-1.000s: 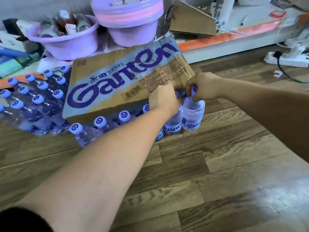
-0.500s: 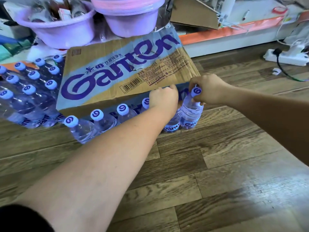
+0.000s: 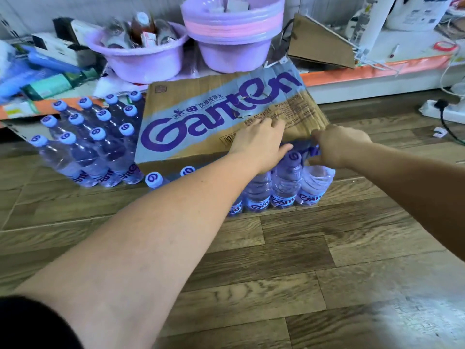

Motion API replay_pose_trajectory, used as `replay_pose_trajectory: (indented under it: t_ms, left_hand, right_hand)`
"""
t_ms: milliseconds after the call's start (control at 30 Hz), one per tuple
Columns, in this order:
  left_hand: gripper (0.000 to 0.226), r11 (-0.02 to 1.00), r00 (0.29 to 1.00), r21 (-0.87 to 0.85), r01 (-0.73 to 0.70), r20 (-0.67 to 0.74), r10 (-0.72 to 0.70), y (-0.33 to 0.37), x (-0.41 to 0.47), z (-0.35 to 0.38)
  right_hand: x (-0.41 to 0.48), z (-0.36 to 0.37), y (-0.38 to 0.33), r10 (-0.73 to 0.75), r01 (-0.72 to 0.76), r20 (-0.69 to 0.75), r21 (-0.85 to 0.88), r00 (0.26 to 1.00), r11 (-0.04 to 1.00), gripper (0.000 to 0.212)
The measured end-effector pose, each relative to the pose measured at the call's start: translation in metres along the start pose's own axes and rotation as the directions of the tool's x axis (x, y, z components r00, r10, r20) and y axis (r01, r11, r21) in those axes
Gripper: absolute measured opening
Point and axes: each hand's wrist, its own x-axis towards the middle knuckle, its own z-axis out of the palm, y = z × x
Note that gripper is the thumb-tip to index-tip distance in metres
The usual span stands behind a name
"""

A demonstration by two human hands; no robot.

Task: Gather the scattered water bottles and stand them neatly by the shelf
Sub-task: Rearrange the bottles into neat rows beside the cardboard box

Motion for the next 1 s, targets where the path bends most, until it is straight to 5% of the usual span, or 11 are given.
replay_pose_trajectory:
  t_ms: [100,200,400,733,1000]
  left_hand:
    - [0.051,1.000,1.000,0.008,0.014,-0.013,-0.014,-0.035,-0.011,-0.015]
    - [0.063,0.999,0.999,0.035,0.039,0.024,-0.040,-0.079,-0.024,-0.025]
    - [0.067,0.967,0.969,0.088,0.241,0.042,-0.245,-0.184,-0.070,-0.040]
    - [0.065,0.899,0.901,0.132,0.418,0.065,-0.429,-0.325,-0.145,-0.025]
    - [0.066,0.895,0.889,0.048,0.443,0.105,-0.446,-0.363,-0.146,0.011]
  right_hand:
    - [-0.004,-0.030,-0.027,-0.064,0.046,-0.066,-0.246,0.996,0.968,0.047]
    - [-0.002,-0.054,-0.061,-0.095,0.080,-0.080,-0.177,0.992,0.981,0.037]
    - [0.013,-0.077,-0.159,-0.214,0.214,-0.044,-0.013,0.976,0.977,0.058]
    - [0.045,-0.075,-0.329,-0.464,0.460,-0.137,-0.061,0.875,0.886,0.074]
    - [0.076,-0.056,-0.389,-0.475,0.469,-0.100,-0.077,0.874,0.880,0.076]
